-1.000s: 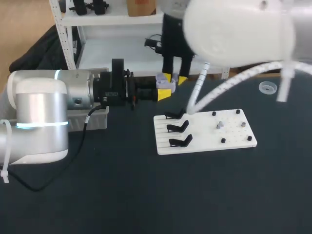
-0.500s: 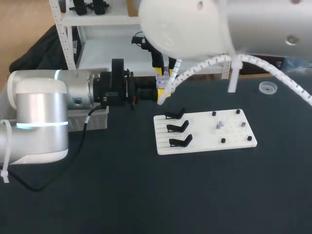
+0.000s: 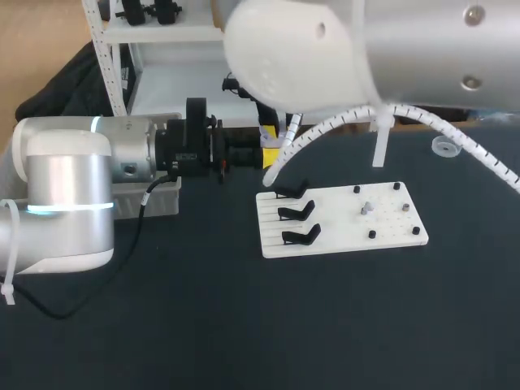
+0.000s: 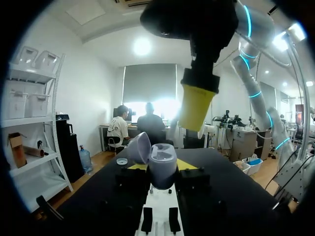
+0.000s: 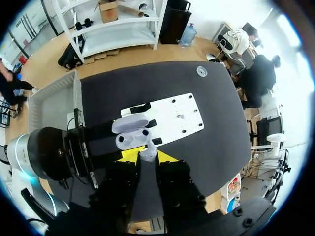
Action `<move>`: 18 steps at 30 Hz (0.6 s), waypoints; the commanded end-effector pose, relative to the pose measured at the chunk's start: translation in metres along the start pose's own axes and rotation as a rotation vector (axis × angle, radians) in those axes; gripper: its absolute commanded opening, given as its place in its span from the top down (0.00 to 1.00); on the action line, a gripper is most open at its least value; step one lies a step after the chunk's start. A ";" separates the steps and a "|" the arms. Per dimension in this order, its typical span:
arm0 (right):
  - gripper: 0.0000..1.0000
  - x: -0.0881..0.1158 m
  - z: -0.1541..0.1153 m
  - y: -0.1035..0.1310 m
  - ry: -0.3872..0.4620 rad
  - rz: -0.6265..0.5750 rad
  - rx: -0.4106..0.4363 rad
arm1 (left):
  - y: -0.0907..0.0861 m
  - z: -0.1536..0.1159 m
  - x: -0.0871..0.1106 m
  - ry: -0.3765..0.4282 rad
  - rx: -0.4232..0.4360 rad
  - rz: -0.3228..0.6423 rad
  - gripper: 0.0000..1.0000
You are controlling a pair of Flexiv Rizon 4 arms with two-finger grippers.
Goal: Pick up each earbud case from the left stands, insert the matching earbuds, close the lid, and place the case in the box.
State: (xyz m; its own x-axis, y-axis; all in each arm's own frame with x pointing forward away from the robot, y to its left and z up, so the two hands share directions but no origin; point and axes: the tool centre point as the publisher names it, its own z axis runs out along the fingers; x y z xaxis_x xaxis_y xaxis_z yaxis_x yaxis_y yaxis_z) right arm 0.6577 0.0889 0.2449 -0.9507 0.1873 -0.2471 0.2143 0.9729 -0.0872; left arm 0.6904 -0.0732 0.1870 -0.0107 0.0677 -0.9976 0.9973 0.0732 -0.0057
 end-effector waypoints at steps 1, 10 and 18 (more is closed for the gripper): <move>1.00 0.000 0.004 -0.001 0.000 0.005 0.004 | 0.000 0.000 0.000 -0.003 -0.002 0.001 1.00; 1.00 -0.002 0.004 0.004 0.004 -0.002 0.004 | 0.000 0.000 0.000 -0.003 -0.002 0.001 1.00; 1.00 -0.006 0.008 0.010 0.022 0.002 0.009 | 0.000 0.000 0.000 -0.003 -0.002 0.001 1.00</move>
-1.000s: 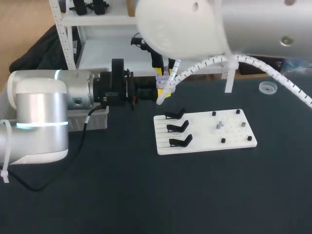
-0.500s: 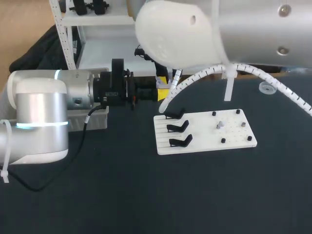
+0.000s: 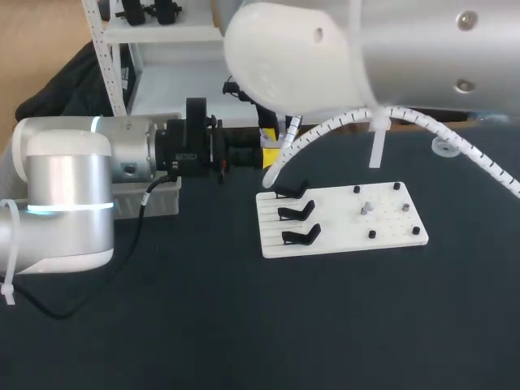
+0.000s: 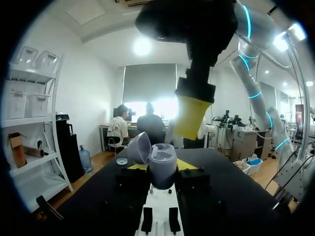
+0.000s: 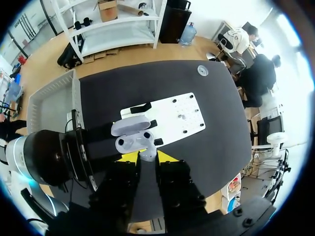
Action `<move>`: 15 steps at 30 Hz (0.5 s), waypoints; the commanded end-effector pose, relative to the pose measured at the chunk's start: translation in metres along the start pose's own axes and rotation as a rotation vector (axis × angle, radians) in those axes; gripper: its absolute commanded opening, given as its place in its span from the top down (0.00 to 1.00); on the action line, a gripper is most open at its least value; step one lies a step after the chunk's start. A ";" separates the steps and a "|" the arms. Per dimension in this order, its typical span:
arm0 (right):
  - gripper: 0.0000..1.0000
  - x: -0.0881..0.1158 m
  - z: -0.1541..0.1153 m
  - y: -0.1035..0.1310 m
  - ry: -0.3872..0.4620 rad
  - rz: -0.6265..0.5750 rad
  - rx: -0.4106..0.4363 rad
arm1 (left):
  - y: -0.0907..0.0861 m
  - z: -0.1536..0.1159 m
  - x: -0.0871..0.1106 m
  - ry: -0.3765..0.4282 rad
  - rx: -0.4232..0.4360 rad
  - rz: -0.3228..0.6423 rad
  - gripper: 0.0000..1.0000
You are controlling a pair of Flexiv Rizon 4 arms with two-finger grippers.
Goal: Pick up each earbud case from the left stands, insert the matching earbuds, close the lid, and place the case in the box.
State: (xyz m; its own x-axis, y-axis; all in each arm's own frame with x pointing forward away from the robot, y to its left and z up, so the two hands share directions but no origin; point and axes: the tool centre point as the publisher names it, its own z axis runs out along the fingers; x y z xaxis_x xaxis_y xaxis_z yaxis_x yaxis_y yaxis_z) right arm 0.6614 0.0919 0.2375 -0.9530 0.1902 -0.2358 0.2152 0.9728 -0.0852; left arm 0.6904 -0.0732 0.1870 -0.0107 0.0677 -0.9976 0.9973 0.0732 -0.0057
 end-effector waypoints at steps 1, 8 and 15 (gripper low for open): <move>1.00 -0.006 0.000 0.006 0.010 0.002 0.010 | 0.000 0.000 0.001 -0.003 -0.002 0.001 1.00; 1.00 -0.010 -0.002 0.009 0.009 0.004 0.007 | 0.000 0.000 0.001 -0.003 -0.002 0.001 1.00; 1.00 -0.012 0.000 0.009 0.013 0.004 0.013 | 0.000 0.000 0.001 -0.003 -0.002 0.001 1.00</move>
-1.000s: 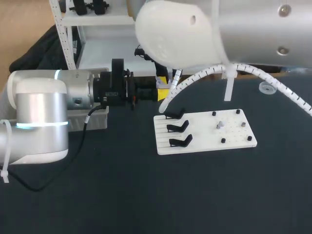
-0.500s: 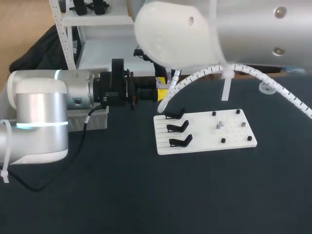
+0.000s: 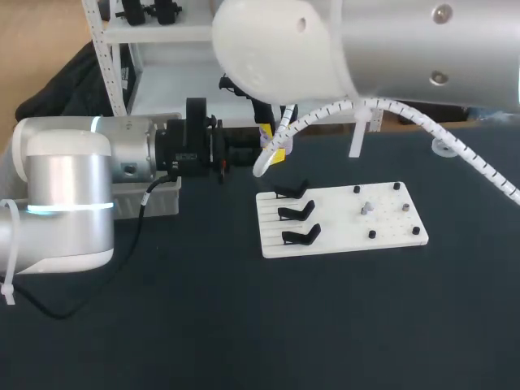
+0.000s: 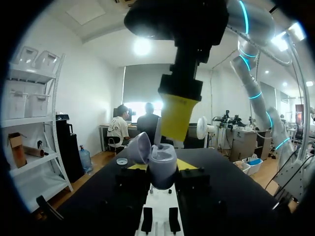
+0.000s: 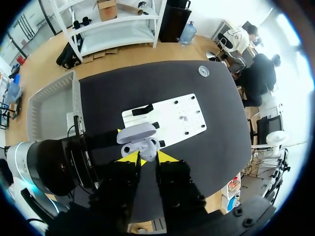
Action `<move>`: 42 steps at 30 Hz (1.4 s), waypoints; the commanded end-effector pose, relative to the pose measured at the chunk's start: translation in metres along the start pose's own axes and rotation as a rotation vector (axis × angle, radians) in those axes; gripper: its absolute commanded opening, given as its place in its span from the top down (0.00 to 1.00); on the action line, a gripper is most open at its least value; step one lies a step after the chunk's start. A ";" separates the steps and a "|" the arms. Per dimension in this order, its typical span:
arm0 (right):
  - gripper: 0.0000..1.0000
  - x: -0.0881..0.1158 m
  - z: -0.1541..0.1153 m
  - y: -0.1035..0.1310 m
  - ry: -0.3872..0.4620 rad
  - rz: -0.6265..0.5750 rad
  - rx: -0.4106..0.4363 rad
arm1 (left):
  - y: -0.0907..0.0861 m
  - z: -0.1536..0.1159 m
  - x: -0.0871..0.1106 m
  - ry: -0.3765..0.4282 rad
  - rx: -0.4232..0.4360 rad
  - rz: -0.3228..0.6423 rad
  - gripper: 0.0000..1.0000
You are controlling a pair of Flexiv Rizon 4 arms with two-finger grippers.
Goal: Pick up each earbud case from the left stands, insert the matching earbuds, close the lid, and place the case in the box.
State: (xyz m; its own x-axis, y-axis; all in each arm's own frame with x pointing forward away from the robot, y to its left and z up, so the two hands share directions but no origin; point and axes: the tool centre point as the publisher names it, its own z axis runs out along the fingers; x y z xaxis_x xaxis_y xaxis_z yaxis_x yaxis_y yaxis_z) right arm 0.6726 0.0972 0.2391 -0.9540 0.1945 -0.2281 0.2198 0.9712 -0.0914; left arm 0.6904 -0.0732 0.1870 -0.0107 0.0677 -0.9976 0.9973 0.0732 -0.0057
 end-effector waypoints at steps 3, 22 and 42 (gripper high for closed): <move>1.00 -0.002 0.001 0.001 0.009 0.004 0.006 | 0.000 0.000 0.000 -0.003 -0.002 0.001 1.00; 1.00 -0.001 0.003 -0.003 0.023 0.022 0.007 | 0.000 0.000 0.000 -0.003 -0.002 0.001 1.00; 1.00 0.001 0.006 -0.005 0.034 0.033 0.013 | 0.000 0.000 0.000 -0.003 -0.002 0.001 1.00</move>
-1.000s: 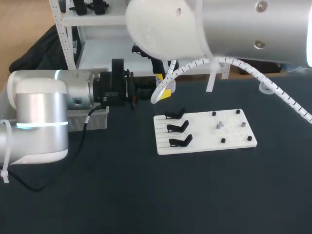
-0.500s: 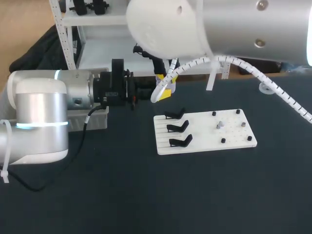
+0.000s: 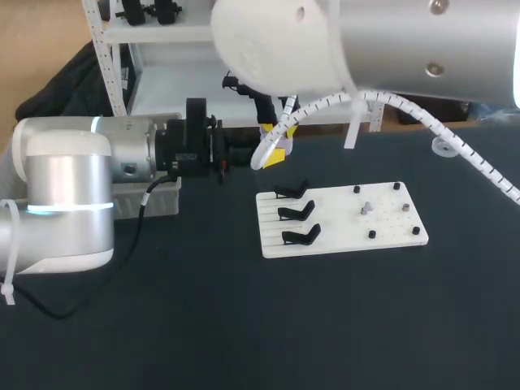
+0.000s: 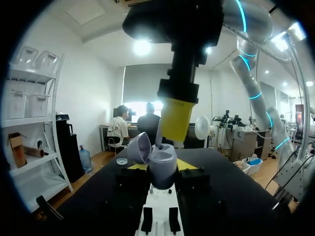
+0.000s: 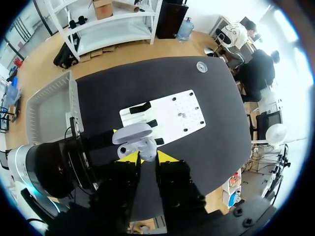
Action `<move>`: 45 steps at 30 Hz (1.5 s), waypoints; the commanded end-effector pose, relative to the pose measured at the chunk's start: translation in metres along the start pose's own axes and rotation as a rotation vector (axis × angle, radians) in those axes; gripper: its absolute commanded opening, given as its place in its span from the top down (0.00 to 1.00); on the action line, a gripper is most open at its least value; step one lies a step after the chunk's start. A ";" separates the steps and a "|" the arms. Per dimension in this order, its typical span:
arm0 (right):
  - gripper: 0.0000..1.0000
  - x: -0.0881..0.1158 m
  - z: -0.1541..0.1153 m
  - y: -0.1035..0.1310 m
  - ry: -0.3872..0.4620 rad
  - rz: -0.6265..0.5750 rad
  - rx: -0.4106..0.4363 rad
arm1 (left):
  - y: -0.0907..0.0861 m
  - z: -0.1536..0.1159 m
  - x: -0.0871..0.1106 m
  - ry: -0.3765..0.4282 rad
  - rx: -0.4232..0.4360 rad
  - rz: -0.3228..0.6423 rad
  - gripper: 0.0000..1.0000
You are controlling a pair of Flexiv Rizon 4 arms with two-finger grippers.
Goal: Pick up each earbud case from the left stands, insert the matching earbuds, close the lid, and place the case in the box.
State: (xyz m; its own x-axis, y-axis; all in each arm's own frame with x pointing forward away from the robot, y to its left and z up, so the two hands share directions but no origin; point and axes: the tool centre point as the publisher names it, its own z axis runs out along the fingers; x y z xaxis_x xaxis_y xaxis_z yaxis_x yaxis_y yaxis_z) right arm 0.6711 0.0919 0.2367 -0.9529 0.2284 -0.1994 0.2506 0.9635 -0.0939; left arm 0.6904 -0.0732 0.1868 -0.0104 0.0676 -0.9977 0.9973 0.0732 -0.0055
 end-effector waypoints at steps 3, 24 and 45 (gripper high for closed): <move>1.00 0.000 0.005 0.000 0.006 0.004 0.008 | 0.000 0.000 0.000 -0.002 -0.002 0.001 1.00; 1.00 -0.003 0.012 0.005 0.029 0.018 0.010 | 0.000 0.000 0.000 -0.002 -0.002 0.001 1.00; 0.63 0.036 -0.004 -0.052 -0.019 -0.032 -0.193 | 0.000 0.000 0.000 -0.002 -0.002 0.001 1.00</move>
State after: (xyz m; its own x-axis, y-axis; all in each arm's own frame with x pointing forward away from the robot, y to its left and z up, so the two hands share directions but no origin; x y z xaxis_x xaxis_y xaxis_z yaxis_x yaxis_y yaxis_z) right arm 0.6564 0.0867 0.2474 -0.9684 0.2058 -0.1410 0.2132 0.9762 -0.0396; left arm 0.6905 -0.0731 0.1867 -0.0101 0.0671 -0.9977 0.9973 0.0731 -0.0052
